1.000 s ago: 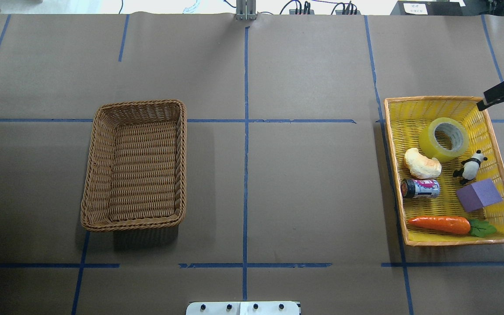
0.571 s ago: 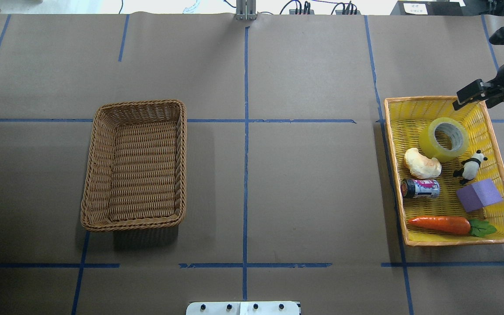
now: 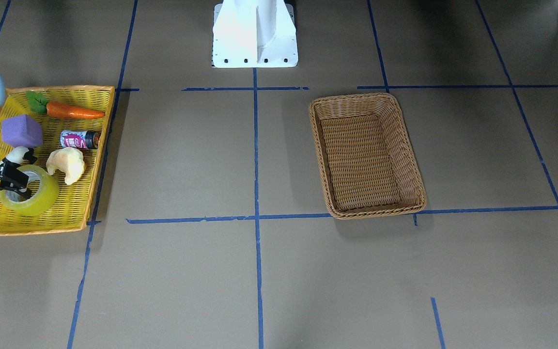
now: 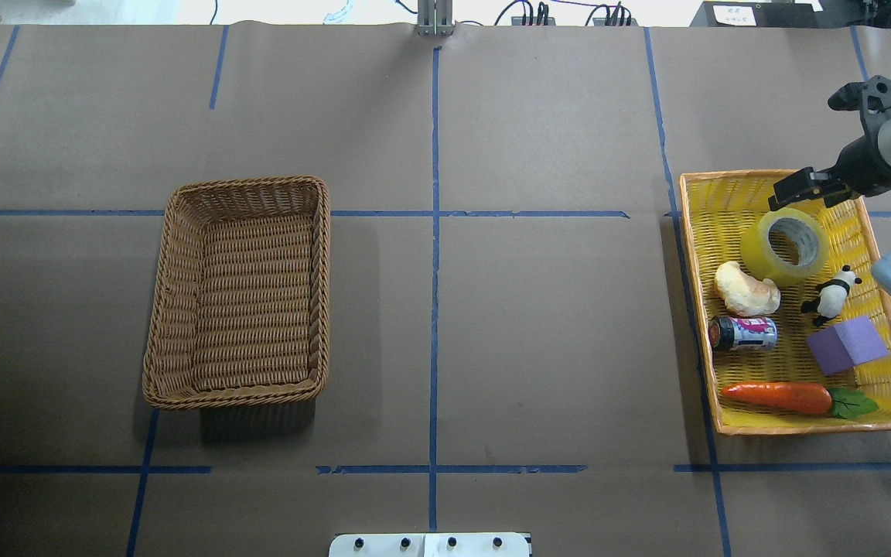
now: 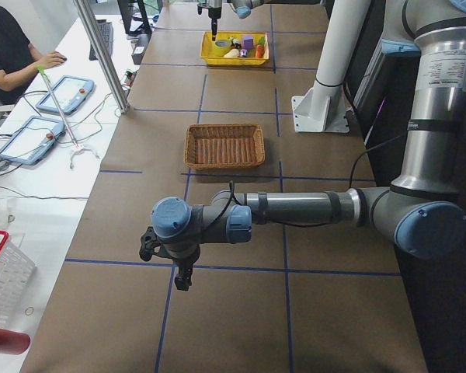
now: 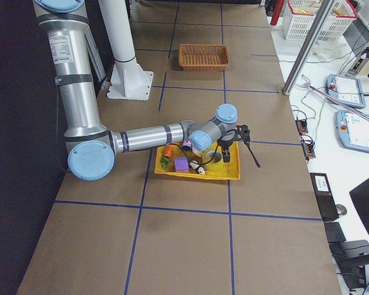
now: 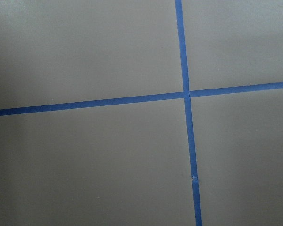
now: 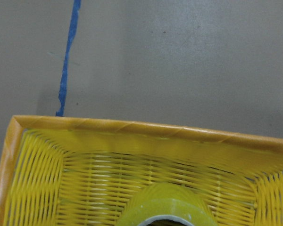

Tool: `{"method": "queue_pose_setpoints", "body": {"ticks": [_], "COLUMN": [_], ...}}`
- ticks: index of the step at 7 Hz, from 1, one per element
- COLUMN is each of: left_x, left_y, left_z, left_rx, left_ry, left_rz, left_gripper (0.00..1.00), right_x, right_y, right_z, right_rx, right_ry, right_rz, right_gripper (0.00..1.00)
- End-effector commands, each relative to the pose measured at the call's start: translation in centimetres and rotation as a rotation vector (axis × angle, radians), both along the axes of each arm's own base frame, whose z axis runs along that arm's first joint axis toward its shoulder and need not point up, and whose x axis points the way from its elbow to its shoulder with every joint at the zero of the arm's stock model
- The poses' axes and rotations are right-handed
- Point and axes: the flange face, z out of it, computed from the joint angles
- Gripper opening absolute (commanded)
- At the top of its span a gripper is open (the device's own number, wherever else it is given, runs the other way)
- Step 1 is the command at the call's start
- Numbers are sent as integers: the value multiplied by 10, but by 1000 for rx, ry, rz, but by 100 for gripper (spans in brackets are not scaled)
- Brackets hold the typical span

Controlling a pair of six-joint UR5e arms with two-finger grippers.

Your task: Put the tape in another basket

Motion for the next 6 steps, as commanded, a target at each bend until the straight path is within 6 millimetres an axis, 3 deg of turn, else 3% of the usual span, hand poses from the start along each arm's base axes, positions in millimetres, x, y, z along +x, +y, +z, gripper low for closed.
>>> {"method": "queue_pose_setpoints", "body": {"ticks": [1,6], "left_x": [0,1], "left_y": [-1,-1], "left_z": [-1,2], "left_rx": [1,-5], "left_ry": [1,1], "left_rz": [0,2], "left_gripper": [100,100], "right_x": [3,-15], "right_y": [11,20], "right_z": [23,37], "right_rx": [8,-18], "right_ry": [25,39], "right_rz": [-25,-63], "right_gripper": [100,100]}}
